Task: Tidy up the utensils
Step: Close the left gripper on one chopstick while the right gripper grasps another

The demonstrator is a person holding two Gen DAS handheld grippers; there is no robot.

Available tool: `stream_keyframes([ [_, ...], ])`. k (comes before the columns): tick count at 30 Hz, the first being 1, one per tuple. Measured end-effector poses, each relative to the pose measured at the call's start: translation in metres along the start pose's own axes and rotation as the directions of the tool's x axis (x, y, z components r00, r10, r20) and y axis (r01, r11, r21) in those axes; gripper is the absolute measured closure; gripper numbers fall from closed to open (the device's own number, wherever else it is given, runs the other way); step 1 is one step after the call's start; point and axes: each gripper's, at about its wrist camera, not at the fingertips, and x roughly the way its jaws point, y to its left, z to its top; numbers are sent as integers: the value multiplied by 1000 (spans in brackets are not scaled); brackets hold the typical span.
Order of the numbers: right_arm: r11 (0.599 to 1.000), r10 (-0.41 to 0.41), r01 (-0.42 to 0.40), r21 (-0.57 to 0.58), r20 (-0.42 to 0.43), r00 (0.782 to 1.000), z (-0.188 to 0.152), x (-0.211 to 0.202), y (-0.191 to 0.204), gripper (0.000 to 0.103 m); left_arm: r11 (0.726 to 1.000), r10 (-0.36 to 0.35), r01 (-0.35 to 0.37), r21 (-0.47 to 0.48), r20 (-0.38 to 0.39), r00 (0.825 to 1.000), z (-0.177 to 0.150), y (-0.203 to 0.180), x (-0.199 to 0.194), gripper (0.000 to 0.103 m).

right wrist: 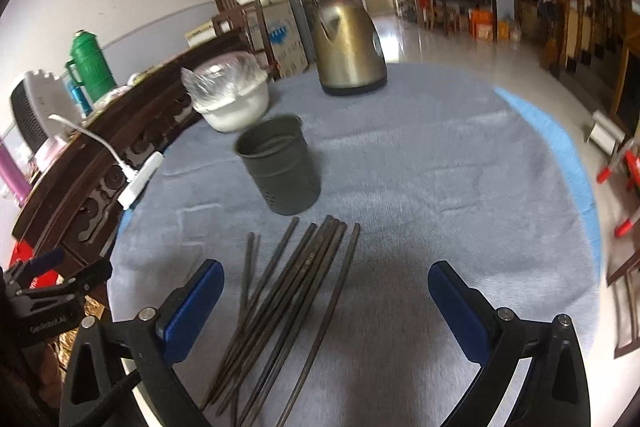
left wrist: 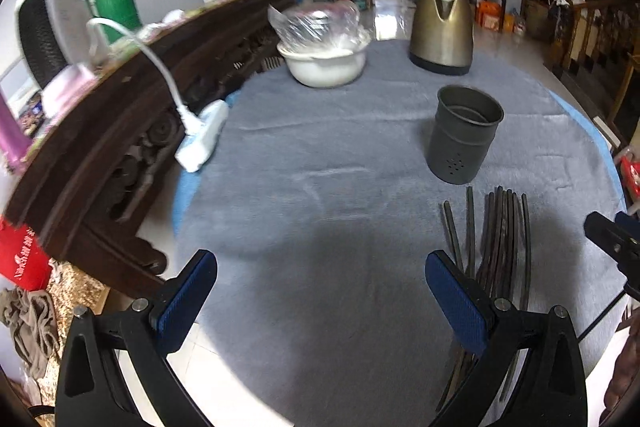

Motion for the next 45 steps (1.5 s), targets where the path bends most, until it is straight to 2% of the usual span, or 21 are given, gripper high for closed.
stream_keyframes([
  [2, 999, 30, -28, 38, -48, 998, 4, 21, -11, 2, 1000, -19, 19, 7, -24, 1000, 3, -7, 15, 0],
  [4, 996, 59, -54, 72, -78, 995, 7, 36, -19, 10, 998, -54, 55, 12, -56, 997, 7, -14, 30, 0],
  [6, 987, 105, -88, 135, -123, 987, 9, 55, -32, 26, 992, -128, 129, -5, -107, 986, 11, -21, 48, 0],
  [8, 973, 152, -120, 197, -159, 975, 11, 70, -43, 38, 983, -186, 184, -24, -143, 972, 15, -27, 64, 2],
  [11, 958, 185, -133, 254, -196, 963, 13, 89, -54, 53, 969, -246, 243, -41, -199, 949, 21, -36, 88, 17],
  [12, 955, 193, -136, 263, -204, 960, 13, 94, -56, 58, 962, -274, 269, -53, -222, 936, 23, -39, 96, 21],
  [14, 950, 211, -148, 275, -216, 953, 13, 102, -55, 63, 953, -303, 297, -65, -250, 919, 26, -45, 108, 25],
  [15, 952, 205, -141, 271, -223, 953, 14, 105, -53, 63, 952, -305, 297, -69, -265, 915, 27, -48, 115, 32],
  [17, 960, 174, -107, 261, -250, 953, 14, 114, -52, 64, 944, -330, 321, -82, -286, 899, 29, -52, 122, 38],
  [20, 963, 156, -80, 258, -290, 944, 12, 128, -50, 69, 935, -355, 341, -101, -311, 882, 31, -57, 132, 39],
  [22, 972, 129, -63, 226, -292, 948, 13, 131, -46, 74, 928, -372, 361, -98, -323, 870, 31, -62, 137, 39],
  [23, 974, 123, -58, 219, -295, 948, 14, 132, -44, 75, 931, -365, 355, -89, -319, 875, 32, -65, 138, 39],
  [25, 977, 110, -48, 206, -304, 946, 16, 135, -42, 78, 927, -373, 366, -84, -319, 871, 35, -70, 140, 40],
  [28, 983, 95, -37, 180, -323, 942, 20, 140, -39, 92, 928, -370, 364, -81, -317, 873, 44, -75, 146, 45],
  [30, 985, 95, -42, 166, -327, 940, 22, 142, -36, 92, 924, -378, 375, -74, -315, 870, 47, -79, 148, 60],
  [31, 986, 92, -41, 159, -326, 941, 22, 142, -35, 93, 925, -377, 375, -69, -314, 871, 48, -79, 148, 65],
  [32, 987, 92, -42, 157, -323, 942, 22, 142, -35, 93, 922, -383, 382, -67, -315, 868, 49, -80, 150, 77],
  [33, 986, 96, -47, 160, -317, 943, 22, 142, -35, 94, 912, -404, 403, -74, -322, 856, 50, -81, 152, 91],
  [35, 985, 103, -53, 166, -305, 947, 20, 137, -38, 94, 902, -428, 424, -87, -328, 842, 50, -82, 156, 92],
  [40, 982, 126, -86, 168, -245, 961, 21, 111, -43, 95, 890, -455, 442, -111, -287, 843, 54, -70, 145, 94],
  [45, 982, 142, -117, 150, -170, 975, 27, 85, -41, 95, 887, -461, 444, -125, -188, 867, 65, -45, 111, 96],
])
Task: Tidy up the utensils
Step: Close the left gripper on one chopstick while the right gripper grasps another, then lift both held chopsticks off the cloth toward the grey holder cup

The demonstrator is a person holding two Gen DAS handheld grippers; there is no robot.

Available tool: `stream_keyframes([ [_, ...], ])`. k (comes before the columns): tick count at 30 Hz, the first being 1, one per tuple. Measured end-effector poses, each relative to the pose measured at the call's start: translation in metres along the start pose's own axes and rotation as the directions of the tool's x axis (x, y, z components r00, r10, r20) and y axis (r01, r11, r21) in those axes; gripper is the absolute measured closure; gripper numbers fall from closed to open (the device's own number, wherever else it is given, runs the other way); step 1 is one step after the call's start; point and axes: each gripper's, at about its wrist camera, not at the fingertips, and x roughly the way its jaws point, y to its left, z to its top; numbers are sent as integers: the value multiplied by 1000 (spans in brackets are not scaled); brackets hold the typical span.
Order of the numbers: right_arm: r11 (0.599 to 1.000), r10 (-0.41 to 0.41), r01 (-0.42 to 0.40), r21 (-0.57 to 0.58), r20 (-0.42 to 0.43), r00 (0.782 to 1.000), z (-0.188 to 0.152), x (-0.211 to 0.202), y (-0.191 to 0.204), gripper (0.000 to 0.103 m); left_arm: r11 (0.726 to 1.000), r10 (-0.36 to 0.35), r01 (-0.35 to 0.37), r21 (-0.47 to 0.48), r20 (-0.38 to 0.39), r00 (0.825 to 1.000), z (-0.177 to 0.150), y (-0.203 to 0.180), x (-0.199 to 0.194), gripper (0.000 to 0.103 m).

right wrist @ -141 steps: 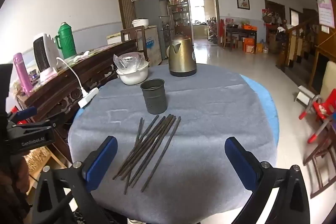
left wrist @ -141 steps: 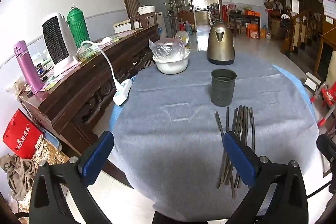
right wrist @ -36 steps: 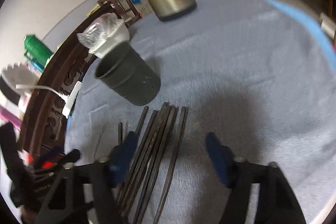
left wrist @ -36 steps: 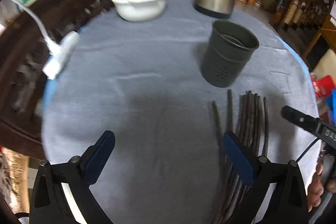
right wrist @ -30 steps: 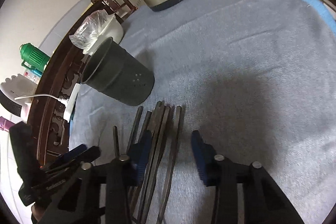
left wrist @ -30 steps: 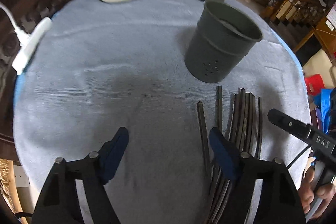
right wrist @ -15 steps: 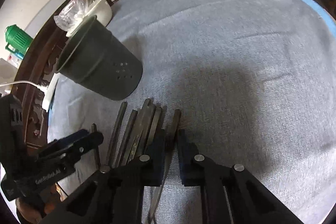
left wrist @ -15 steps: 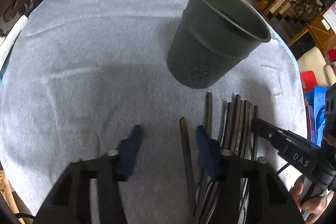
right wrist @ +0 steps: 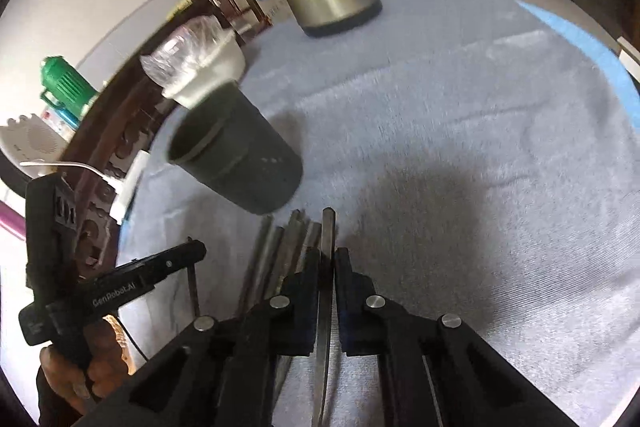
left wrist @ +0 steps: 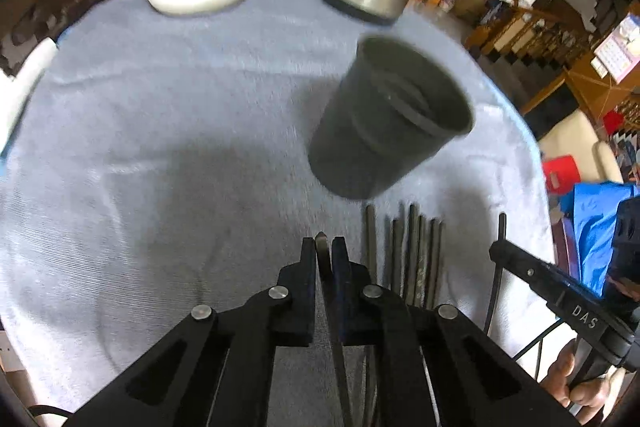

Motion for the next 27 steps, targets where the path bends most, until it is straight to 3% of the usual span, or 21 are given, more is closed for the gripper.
stream_keyframes([
  [5, 1000, 25, -24, -16, 58, 998, -1, -21, 9, 95, 1000, 9, -9, 2, 114, 993, 0, 0, -38, 97],
  [10, 998, 33, -26, -60, 120, 992, 1, -42, 23, 95, 999, 10, -20, 39, 233, 972, -2, -9, -81, 97],
  [14, 997, -68, 71, -35, 67, 995, 2, -32, 15, 93, 999, 0, -14, 49, 280, 960, -4, -9, -104, 97],
  [16, 993, -116, 116, 5, -4, 993, 2, -21, 1, 92, 998, -3, -15, 56, 301, 953, -10, -10, -113, 97],
  [19, 993, -95, 102, 57, -106, 990, 3, 0, -15, 84, 997, -1, -26, 77, 335, 942, -17, -14, -123, 97],
  [21, 993, -94, 103, 58, -130, 987, 3, 10, -15, 74, 996, 0, -33, 86, 356, 935, -21, -16, -130, 97],
  [27, 987, -151, 158, 20, -183, 971, 7, 34, -12, 70, 995, 12, -49, 82, 398, 917, -32, -14, -144, 97],
])
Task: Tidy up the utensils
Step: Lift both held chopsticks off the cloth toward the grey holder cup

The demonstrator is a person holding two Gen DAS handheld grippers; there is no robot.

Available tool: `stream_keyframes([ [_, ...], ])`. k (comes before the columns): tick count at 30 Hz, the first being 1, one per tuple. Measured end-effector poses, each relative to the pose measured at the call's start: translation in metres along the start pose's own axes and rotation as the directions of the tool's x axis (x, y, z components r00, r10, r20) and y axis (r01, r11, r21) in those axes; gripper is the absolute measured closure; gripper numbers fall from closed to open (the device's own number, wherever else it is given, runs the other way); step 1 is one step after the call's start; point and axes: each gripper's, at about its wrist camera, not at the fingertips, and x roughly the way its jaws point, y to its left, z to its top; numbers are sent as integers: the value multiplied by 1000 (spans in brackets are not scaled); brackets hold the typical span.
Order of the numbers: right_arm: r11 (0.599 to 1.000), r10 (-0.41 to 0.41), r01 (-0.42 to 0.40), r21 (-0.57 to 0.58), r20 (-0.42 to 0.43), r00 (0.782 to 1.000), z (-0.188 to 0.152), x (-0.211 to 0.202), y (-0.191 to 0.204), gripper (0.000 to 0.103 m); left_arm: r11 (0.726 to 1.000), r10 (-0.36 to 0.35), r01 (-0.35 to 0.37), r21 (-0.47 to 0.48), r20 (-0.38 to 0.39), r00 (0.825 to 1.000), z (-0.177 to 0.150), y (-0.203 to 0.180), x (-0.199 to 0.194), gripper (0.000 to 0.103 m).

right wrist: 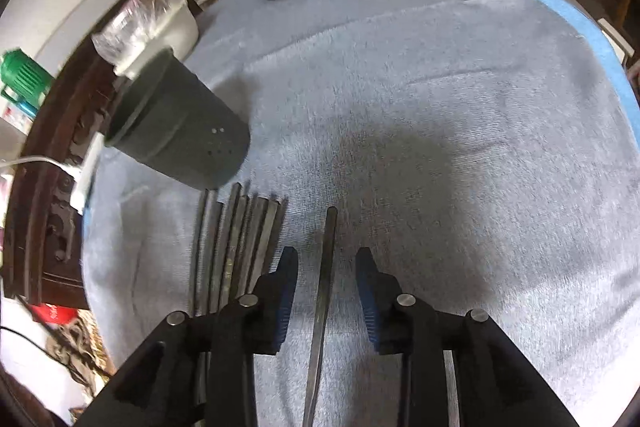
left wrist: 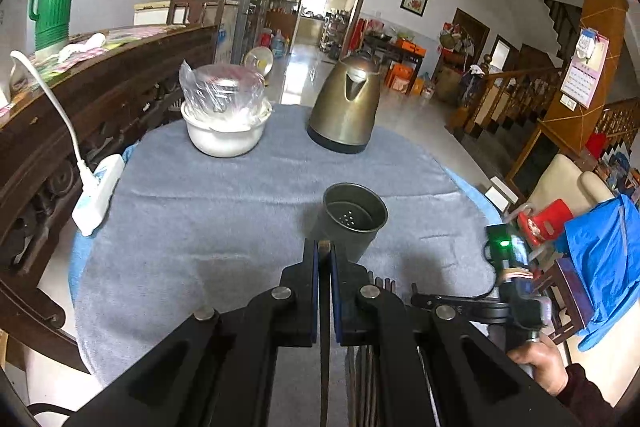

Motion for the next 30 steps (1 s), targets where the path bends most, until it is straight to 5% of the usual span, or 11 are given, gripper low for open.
stream_keyframes([
  [4, 995, -91, 90, -50, -7, 996, 5, 13, 9, 71, 1000, -1, 1, -1, 18, 1000, 1, 1, -4, 97],
  [6, 992, -108, 108, -63, 0, 994, 5, 14, 12, 95, 1000, -3, 3, -5, 23, 1000, 3, 3, -6, 97],
  [14, 996, -31, 40, -76, 114, 993, 0, -23, 5, 97, 1000, -7, 8, -14, 65, 998, 10, 7, -14, 97],
  [18, 996, 30, -9, -94, 231, 972, 4, -68, 8, 97, 1000, -27, 28, -4, 91, 995, 23, 2, -20, 97],
  [22, 992, 91, -49, -120, 373, 923, 9, -118, 18, 97, 999, -53, 54, -1, 122, 991, 44, -3, -27, 97],
  [30, 981, 186, -115, -155, 593, 783, 19, -201, 47, 97, 997, -77, 76, 16, 250, 965, 98, -17, -42, 97],
])
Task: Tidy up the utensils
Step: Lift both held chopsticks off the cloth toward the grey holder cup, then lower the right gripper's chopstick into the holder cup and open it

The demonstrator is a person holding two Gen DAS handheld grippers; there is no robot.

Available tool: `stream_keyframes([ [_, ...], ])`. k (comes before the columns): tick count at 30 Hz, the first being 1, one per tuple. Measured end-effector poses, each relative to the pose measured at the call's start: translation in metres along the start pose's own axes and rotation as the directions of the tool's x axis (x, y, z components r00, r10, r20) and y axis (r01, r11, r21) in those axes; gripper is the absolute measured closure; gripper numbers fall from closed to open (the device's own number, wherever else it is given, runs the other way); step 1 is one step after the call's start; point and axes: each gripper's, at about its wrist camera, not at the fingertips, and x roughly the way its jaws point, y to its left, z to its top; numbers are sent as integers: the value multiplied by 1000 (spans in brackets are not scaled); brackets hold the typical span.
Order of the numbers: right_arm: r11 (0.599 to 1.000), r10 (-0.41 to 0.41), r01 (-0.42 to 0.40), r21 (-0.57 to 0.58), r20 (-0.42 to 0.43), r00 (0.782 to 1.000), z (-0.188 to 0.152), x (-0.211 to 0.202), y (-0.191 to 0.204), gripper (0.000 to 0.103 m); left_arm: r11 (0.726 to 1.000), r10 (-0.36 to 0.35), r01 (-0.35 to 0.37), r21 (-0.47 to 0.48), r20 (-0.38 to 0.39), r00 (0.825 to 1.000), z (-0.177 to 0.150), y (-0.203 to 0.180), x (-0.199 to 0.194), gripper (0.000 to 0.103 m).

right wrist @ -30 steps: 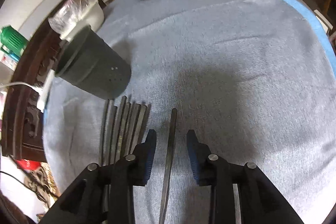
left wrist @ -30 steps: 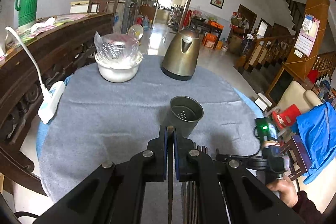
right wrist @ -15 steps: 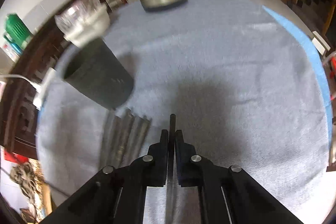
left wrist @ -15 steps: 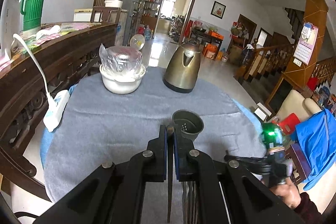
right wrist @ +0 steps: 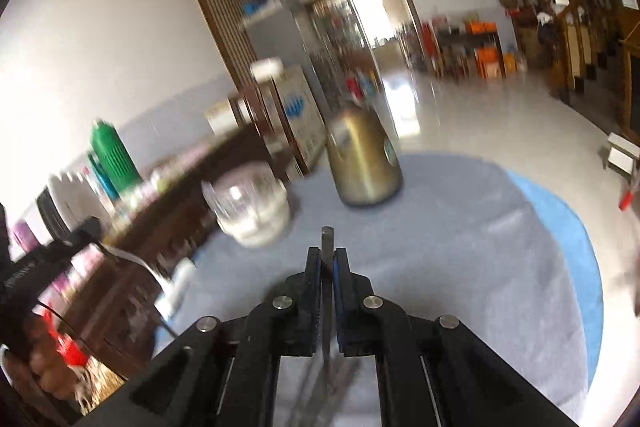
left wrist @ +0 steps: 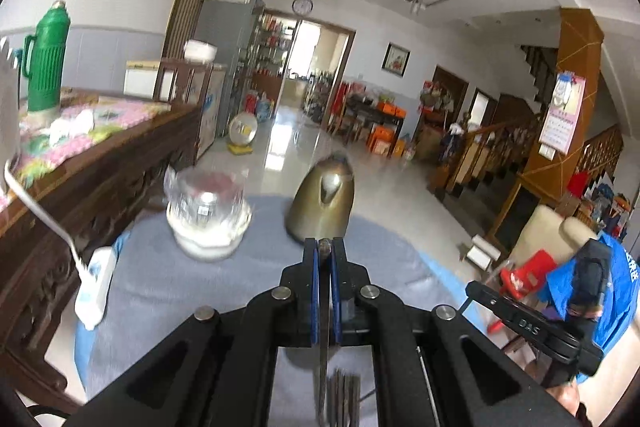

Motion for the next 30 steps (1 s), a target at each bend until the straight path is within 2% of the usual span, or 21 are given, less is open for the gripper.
stream_keyframes([
  [7, 999, 24, -21, -26, 150, 988, 54, -6, 36, 97, 1000, -9, 11, -8, 157, 988, 38, -9, 7, 97],
  [12, 996, -2, 21, -84, 215, 977, 59, 18, 61, 97, 999, 37, -36, -8, 219, 975, 33, -11, 35, 97],
  [15, 994, -25, 43, -100, 172, 985, 47, 45, 66, 97, 998, 59, -56, -19, 179, 982, 18, -5, 59, 97],
  [20, 996, -36, 40, -83, 52, 998, 28, 76, 52, 97, 994, 108, -107, -26, 44, 993, -13, 13, 101, 97],
  [22, 997, -20, 21, -71, 12, 1000, 24, 82, 47, 95, 991, 133, -133, -19, 0, 991, -20, 18, 108, 97],
  [25, 998, 27, -28, -48, -28, 999, 19, 82, 40, 95, 989, 146, -147, -25, -21, 989, -26, 24, 99, 96],
  [26, 998, 43, -44, -35, -42, 998, 17, 80, 38, 94, 989, 145, -146, -27, -21, 989, -27, 28, 94, 92],
  [28, 997, 74, -74, 0, -52, 996, 14, 75, 30, 92, 989, 143, -144, -31, -23, 989, -31, 34, 80, 70],
  [29, 997, 82, -82, 13, -52, 995, 11, 71, 27, 83, 988, 148, -149, -36, -19, 989, -33, 37, 74, 55],
  [30, 994, 106, -104, 36, -46, 993, 7, 65, 21, 70, 987, 154, -154, -39, -8, 988, -37, 39, 66, 52],
])
